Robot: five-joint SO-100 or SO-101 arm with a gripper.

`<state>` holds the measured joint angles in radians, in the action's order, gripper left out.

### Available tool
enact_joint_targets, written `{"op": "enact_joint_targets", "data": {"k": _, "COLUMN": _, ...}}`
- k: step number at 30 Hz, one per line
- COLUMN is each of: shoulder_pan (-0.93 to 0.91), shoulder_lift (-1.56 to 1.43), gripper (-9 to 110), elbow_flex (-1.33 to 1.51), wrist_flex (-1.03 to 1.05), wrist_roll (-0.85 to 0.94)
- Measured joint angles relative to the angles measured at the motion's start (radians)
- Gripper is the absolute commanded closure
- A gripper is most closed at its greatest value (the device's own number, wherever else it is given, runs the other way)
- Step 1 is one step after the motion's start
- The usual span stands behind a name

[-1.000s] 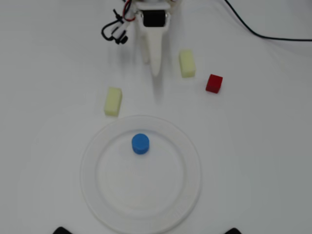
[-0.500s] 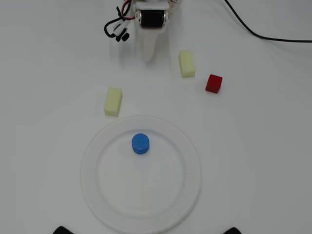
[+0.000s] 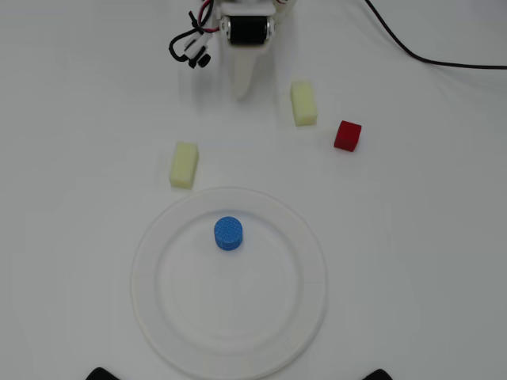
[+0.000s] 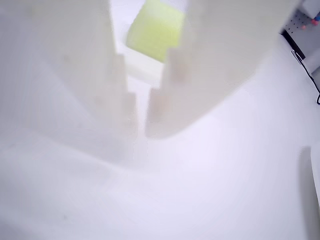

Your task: Grasp a blue block and put it in the dish.

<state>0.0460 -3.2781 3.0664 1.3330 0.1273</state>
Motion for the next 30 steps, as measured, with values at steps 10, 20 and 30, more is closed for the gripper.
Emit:
{"op": "enact_joint_targets", "data": {"k": 10, "shoulder_pan": 0.005, "shoulder_lift": 0.000, "gripper": 100, "elbow_flex": 0.000, "wrist_flex": 0.000, "wrist_roll": 0.006}}
{"op": "enact_joint_targets", "data": {"k": 20, "shoulder_pan": 0.005, "shoulder_lift": 0.000, "gripper": 99, "elbow_flex": 0.000, "wrist_flex": 0.000, "wrist_roll": 0.006}}
{"op": "enact_joint_targets", "data": {"k": 30, "shoulder_pan": 0.005, "shoulder_lift": 0.000, "gripper": 99, "elbow_flex": 0.000, "wrist_flex": 0.000, "wrist_roll": 0.006}}
